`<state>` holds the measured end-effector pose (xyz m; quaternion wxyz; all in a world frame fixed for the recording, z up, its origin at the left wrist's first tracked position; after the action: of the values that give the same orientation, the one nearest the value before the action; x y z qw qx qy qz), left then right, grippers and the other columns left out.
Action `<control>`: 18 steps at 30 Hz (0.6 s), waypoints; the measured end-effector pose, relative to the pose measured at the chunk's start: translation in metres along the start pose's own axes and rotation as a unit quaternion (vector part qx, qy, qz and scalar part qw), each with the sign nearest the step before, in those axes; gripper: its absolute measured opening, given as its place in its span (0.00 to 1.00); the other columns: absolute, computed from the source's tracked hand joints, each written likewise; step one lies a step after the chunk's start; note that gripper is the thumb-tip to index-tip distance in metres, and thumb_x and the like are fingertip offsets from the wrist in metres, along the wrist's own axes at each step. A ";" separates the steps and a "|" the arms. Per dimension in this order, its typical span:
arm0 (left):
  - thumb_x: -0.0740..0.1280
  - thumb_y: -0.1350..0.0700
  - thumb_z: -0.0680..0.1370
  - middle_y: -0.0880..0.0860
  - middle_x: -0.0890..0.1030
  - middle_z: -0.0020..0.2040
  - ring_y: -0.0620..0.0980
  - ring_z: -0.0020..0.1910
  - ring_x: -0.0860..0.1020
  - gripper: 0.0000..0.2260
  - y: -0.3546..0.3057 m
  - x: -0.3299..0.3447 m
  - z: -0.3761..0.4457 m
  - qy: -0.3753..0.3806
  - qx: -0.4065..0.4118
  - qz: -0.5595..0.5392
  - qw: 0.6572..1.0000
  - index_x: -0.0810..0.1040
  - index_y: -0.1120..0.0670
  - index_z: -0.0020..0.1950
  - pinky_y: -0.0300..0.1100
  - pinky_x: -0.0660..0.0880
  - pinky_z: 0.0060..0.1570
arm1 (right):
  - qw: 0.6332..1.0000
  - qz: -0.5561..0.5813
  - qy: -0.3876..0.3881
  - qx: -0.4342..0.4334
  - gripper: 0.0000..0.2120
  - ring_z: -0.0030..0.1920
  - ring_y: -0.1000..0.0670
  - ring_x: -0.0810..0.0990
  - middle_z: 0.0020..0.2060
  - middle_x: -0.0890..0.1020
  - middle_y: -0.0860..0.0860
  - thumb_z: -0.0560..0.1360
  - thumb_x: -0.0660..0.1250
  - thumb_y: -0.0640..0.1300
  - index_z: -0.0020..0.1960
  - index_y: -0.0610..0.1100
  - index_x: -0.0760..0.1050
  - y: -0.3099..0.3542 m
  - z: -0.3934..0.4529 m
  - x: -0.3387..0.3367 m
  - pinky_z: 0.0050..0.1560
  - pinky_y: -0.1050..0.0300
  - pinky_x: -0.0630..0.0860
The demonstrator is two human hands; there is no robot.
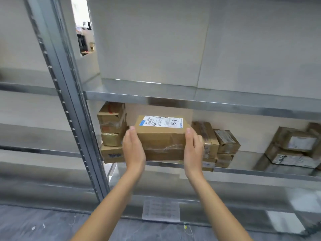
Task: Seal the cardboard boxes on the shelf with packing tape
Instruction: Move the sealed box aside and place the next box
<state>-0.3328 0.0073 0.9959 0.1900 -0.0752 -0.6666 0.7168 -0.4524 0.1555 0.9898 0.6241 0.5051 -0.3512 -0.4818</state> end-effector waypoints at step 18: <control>0.54 0.41 0.82 0.49 0.76 0.58 0.42 0.52 0.74 0.20 -0.137 0.011 0.207 0.118 0.083 0.005 0.990 0.71 0.52 0.66 0.35 0.70 0.46 | 0.996 0.036 0.021 -0.074 0.23 0.62 0.52 0.73 0.59 0.77 0.53 0.81 0.51 0.62 0.66 0.53 0.75 0.140 0.142 0.148 0.63 0.56 0.67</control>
<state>-0.3940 -0.1750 1.1533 0.2695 -0.1461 -0.5774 0.7567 -0.5064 -0.0234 1.1532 0.6839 0.4544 -0.3198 -0.4728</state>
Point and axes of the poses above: each hand's wrist, its own z-axis towards the middle knuckle, its own x-axis out of the palm, y = z × x, the point moved 6 cm from there along z, towards the middle knuckle
